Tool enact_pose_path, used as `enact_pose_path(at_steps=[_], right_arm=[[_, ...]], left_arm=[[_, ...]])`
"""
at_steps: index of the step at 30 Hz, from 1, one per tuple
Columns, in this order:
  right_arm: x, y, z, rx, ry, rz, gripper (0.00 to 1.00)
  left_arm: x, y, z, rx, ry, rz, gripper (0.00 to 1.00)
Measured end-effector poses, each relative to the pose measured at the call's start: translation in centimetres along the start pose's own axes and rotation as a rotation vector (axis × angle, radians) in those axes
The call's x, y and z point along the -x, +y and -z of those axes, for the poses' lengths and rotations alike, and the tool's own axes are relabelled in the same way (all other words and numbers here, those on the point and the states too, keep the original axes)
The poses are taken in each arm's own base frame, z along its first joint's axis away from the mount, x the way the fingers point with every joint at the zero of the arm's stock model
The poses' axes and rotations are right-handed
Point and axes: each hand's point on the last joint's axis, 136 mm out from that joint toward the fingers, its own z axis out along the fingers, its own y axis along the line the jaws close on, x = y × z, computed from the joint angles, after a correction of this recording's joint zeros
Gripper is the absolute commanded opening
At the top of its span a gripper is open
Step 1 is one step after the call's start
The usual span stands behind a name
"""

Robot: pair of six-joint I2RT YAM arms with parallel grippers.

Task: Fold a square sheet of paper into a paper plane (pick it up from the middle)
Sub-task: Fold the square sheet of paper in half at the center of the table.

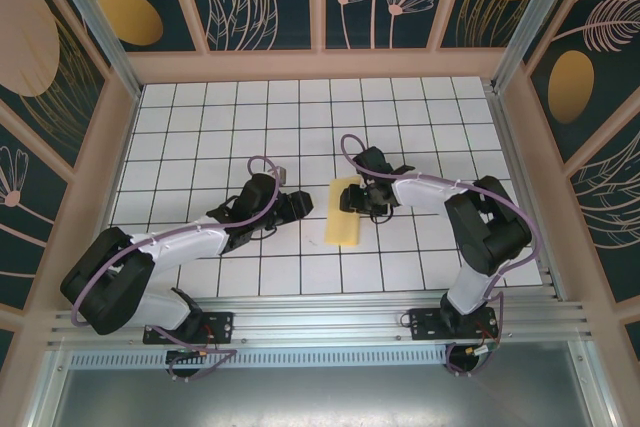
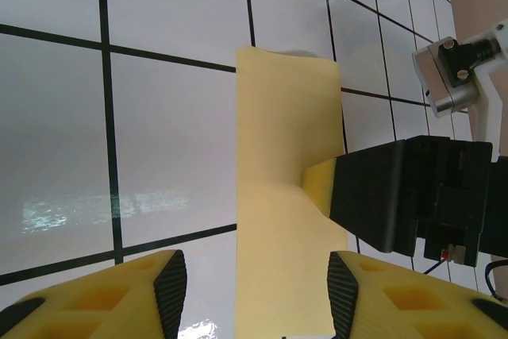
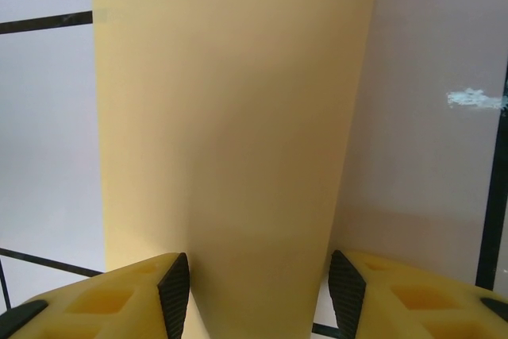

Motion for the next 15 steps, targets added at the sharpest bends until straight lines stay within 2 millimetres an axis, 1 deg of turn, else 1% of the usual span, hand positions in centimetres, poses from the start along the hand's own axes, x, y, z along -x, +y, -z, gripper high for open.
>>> enact_pose_path(at_steps=[9, 12, 15], right_arm=[[-0.01, -0.08, -0.1, -0.011, 0.011, 0.011, 0.53], [-0.02, -0.14, -0.14, -0.014, 0.013, 0.019, 0.53], [-0.08, -0.15, -0.16, -0.016, 0.016, 0.027, 0.53]], left_arm=[[-0.17, 0.1, -0.24, 0.003, 0.01, 0.001, 0.5], [-0.27, -0.04, -0.33, -0.003, 0.018, 0.001, 0.47], [-0.28, -0.15, -0.51, -0.007, 0.023, 0.002, 0.4]])
